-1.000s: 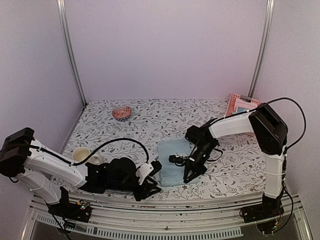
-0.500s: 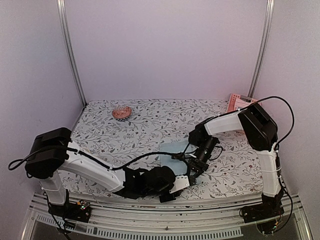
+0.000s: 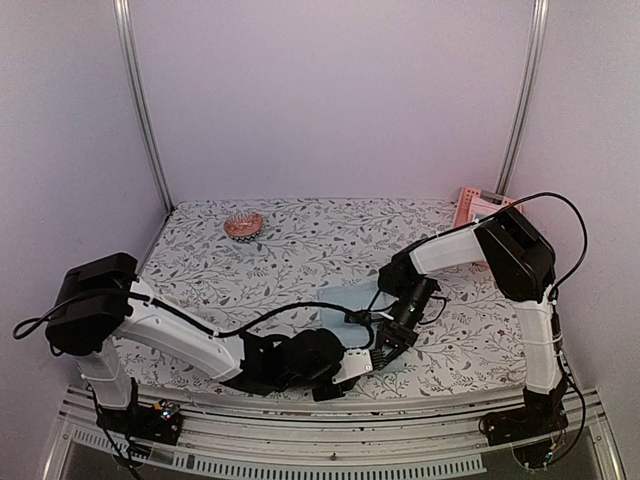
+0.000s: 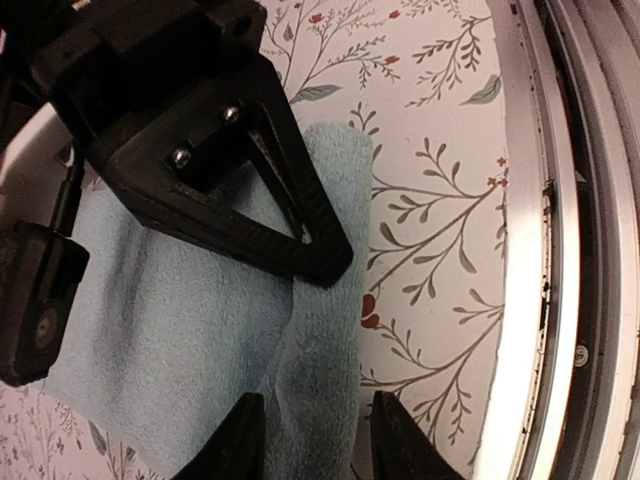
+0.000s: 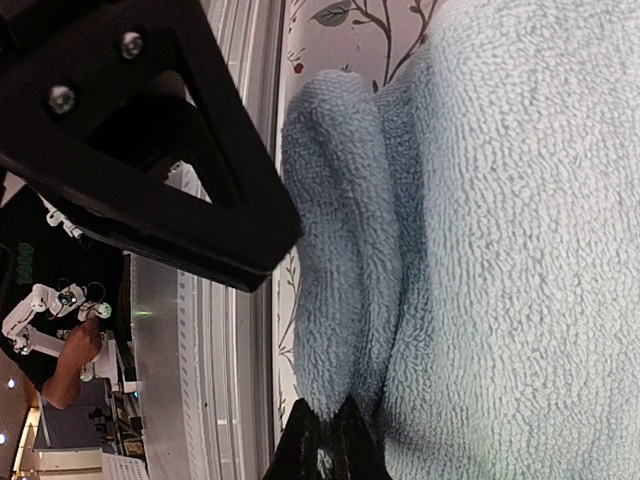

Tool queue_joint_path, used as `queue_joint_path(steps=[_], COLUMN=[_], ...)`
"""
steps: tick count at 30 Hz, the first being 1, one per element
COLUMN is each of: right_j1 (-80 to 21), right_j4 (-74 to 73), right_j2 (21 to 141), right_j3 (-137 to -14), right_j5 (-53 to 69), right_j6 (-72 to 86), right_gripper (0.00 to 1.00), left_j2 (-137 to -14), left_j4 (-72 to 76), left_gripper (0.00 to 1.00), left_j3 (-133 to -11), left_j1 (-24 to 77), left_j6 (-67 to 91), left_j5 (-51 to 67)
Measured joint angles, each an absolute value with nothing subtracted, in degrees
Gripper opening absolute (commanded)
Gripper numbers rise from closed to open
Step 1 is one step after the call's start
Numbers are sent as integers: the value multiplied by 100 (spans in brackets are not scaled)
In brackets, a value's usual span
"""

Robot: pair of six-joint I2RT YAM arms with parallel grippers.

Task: Roll the towels
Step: Roll the towel at the center of the board.

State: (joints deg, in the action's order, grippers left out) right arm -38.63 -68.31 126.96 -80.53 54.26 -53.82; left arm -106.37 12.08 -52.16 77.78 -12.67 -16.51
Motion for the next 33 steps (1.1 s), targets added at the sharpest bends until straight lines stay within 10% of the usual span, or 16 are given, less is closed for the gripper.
queue_joint_path(steps=[15, 28, 33], right_j1=[-3863, -3861, -3854], right_j4=[-6705, -6705, -6737], right_j2=[12693, 12693, 12693], right_j3=[-7979, -7942, -7942], right_j5=[5393, 5452, 5505], right_j6=[-5256, -5301, -5371], right_gripper=[4, 4, 21], left_j2=[-10908, -11032, -11008], left_j4=[1173, 1066, 1004], left_gripper=[29, 0, 0], left_j3=[-5487, -5583, -5592], left_j1=[7446, 7253, 7078], left_j6=[-1225, -989, -725], left_j5=[-574, -301, 150])
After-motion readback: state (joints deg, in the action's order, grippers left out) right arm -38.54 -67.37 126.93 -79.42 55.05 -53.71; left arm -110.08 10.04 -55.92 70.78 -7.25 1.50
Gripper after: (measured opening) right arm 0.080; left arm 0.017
